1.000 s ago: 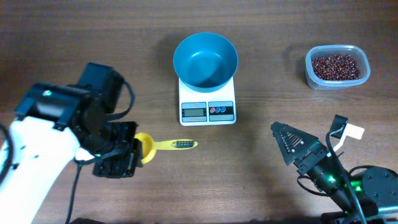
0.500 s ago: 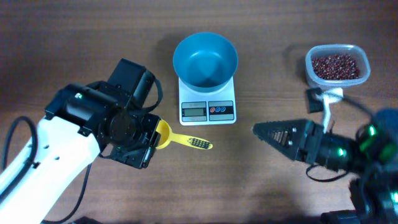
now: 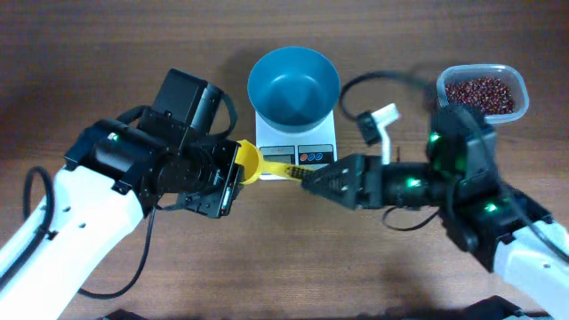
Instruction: Scoop item into bowl and weigh 50g on scale
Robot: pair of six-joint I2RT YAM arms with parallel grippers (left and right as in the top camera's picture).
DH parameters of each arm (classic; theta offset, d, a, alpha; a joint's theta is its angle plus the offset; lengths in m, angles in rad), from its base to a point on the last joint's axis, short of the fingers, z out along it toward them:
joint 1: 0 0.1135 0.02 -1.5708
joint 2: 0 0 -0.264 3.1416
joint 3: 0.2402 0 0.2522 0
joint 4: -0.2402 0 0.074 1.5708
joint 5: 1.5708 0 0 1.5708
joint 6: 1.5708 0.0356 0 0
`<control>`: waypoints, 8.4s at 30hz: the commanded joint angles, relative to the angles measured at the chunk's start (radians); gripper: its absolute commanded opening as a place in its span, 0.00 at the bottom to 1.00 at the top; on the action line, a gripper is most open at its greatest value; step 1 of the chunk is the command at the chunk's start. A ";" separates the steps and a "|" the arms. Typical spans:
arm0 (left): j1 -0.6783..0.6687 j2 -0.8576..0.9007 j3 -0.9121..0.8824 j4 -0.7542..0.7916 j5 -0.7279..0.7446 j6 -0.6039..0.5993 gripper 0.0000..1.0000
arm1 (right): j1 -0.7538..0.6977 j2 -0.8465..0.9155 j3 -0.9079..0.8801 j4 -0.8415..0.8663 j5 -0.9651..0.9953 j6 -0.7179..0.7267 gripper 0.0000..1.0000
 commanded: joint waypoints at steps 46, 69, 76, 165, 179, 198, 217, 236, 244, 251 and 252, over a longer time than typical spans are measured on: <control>-0.121 0.003 -0.001 0.008 0.047 -0.004 0.00 | 0.115 0.002 0.011 0.074 0.122 0.220 0.15; -0.121 0.003 -0.001 -0.007 -0.032 -0.098 0.00 | 0.115 0.002 0.011 0.073 0.087 0.258 0.16; -0.121 0.003 -0.001 -0.006 -0.027 -0.107 0.00 | 0.115 0.002 0.011 0.073 0.080 0.261 0.16; -0.119 0.001 0.000 -0.041 0.005 0.028 0.30 | 0.113 0.002 0.011 0.074 0.164 0.229 0.04; -0.043 -0.364 0.155 -0.091 0.019 0.603 0.99 | -0.148 -0.438 0.029 -0.378 0.255 -0.039 0.04; -0.268 0.075 0.154 0.109 -0.164 0.943 0.00 | -0.324 -0.686 0.762 -1.132 0.723 -0.298 0.04; -0.452 0.632 0.154 0.383 -0.663 0.943 0.00 | -0.324 -0.605 0.761 -0.996 0.837 -0.278 0.04; -0.406 0.654 0.153 0.519 -0.679 0.864 0.00 | -0.324 -0.521 0.761 -0.997 0.834 -0.279 0.04; -0.406 0.726 0.153 0.524 -0.626 0.864 0.00 | -0.324 -0.521 0.761 -0.996 0.834 -0.279 0.04; -0.407 0.642 0.194 0.378 -0.615 0.865 0.00 | -0.324 -0.521 0.761 -0.996 0.868 -0.279 0.04; -0.407 0.584 0.210 0.293 -0.615 0.864 0.00 | -0.324 -0.521 0.761 -0.997 0.868 -0.279 0.04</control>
